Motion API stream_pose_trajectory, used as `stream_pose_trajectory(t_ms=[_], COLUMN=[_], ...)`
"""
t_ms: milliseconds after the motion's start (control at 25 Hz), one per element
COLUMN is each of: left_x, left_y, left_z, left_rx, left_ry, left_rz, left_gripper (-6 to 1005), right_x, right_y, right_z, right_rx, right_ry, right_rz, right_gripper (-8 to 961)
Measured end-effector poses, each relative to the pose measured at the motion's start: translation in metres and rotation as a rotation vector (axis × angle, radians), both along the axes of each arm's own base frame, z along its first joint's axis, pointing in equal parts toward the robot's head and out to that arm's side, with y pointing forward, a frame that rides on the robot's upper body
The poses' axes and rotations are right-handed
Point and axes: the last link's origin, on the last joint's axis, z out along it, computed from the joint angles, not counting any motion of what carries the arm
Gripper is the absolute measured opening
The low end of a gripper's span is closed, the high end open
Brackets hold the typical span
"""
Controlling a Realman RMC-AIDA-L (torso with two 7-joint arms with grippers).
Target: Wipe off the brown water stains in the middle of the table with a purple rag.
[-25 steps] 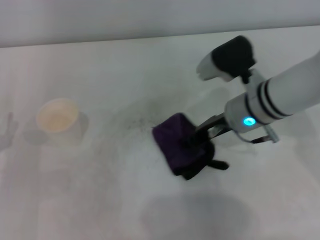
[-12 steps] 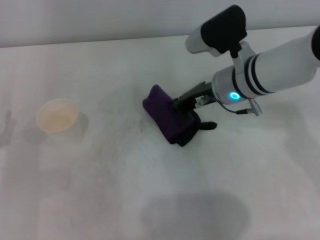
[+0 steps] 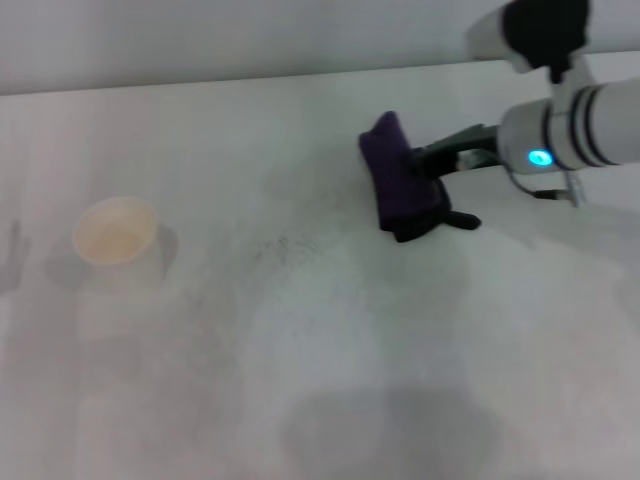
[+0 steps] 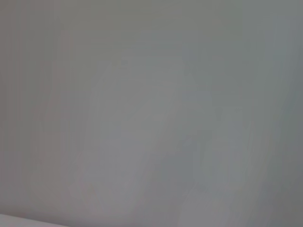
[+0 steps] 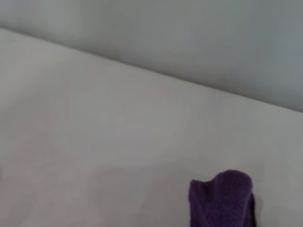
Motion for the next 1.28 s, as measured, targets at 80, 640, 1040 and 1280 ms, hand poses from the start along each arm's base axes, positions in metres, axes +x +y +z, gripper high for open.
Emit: stream_pose_trajectory(t_ms=[80, 640, 1040, 1280], left_x=[0.000, -0.001, 0.000, -0.003], left_y=[0.000, -0.004, -0.005, -0.006], left_z=[0.001, 0.015, 0.020, 0.022], left_rx=[0.006, 0.096, 0.114, 0.114], left_ry=[-0.002, -0.021, -0.057, -0.046], left_rz=[0.002, -0.012, -0.029, -0.024], left_gripper=[893, 892, 891, 891], right_x=[0.007, 0.020, 0.009, 0.007], right_y=[-0.006, -0.032, -0.027, -0.025], right_z=[0.006, -0.002, -0.004, 0.003], right_rx=[-0.006, -0.129, -0.050, 0.024], right_ry=[0.023, 0.113, 0.168, 0.219], right_rz=[-0.013, -0.022, 0.162, 0.207], right_gripper=[78, 100, 159, 382])
